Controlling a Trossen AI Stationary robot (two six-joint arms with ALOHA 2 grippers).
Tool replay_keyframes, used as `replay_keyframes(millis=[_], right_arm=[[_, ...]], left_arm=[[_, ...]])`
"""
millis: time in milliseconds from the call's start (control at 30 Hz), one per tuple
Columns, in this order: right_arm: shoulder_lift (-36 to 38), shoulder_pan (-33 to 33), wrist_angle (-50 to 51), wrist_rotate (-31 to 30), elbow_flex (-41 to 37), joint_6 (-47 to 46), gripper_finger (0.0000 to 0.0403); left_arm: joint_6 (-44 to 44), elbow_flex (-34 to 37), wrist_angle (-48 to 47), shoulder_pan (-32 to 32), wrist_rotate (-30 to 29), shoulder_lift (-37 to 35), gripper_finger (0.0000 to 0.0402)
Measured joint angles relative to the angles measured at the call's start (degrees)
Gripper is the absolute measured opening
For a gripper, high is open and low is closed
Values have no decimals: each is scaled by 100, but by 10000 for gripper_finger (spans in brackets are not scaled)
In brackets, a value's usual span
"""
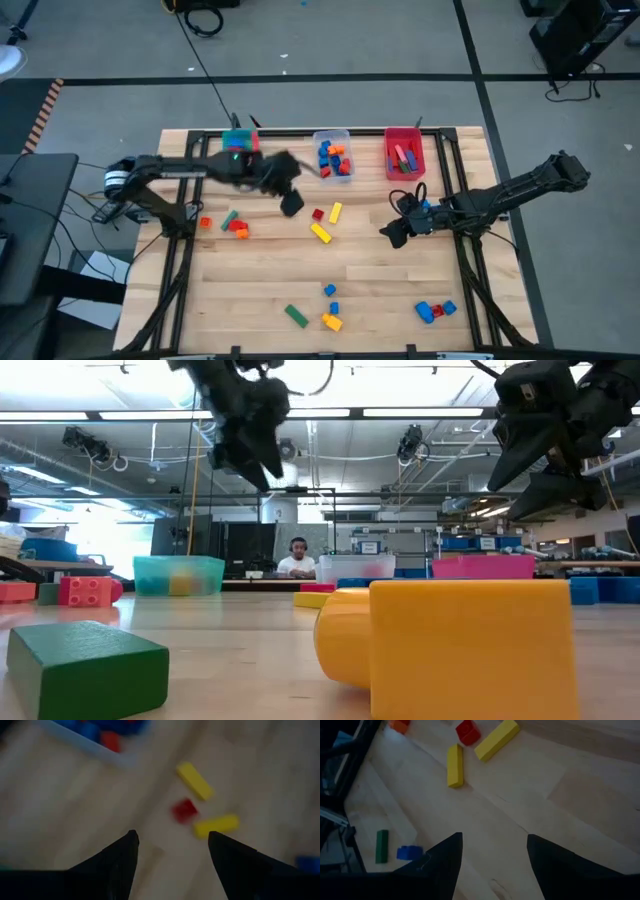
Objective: Sort blocks by size
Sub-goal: Put the green block into the red bin
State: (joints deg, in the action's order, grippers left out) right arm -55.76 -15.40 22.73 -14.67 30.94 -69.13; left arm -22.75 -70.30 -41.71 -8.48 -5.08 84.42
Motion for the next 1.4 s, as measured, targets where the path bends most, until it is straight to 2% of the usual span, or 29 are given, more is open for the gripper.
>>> replay_keyframes(millis=[167,367,500,733,900,1133,1400], right_arm=[[0,-8,-10,129,0,233,236],[1,-8,-23,133,0,431,236],[0,-8,-47,158,0,565,236],[0,-6,-60,329,0,782,236],[0,-31,-58,509,0,788,236],[0,-126,-58,652,0,787,236],[0,-311,-59,688,2,765,236]], left_arm=[[286,188,29,1080,-160,-81,248],[1849,197,103,2311,-402,139,248],[1929,197,371,2872,-493,321,248],[1767,197,1417,3549,-463,1013,248],[1935,197,2066,3999,13,1660,248],[1948,197,2310,4389,127,2250,245],[1950,197,2306,4346,107,2688,221]])
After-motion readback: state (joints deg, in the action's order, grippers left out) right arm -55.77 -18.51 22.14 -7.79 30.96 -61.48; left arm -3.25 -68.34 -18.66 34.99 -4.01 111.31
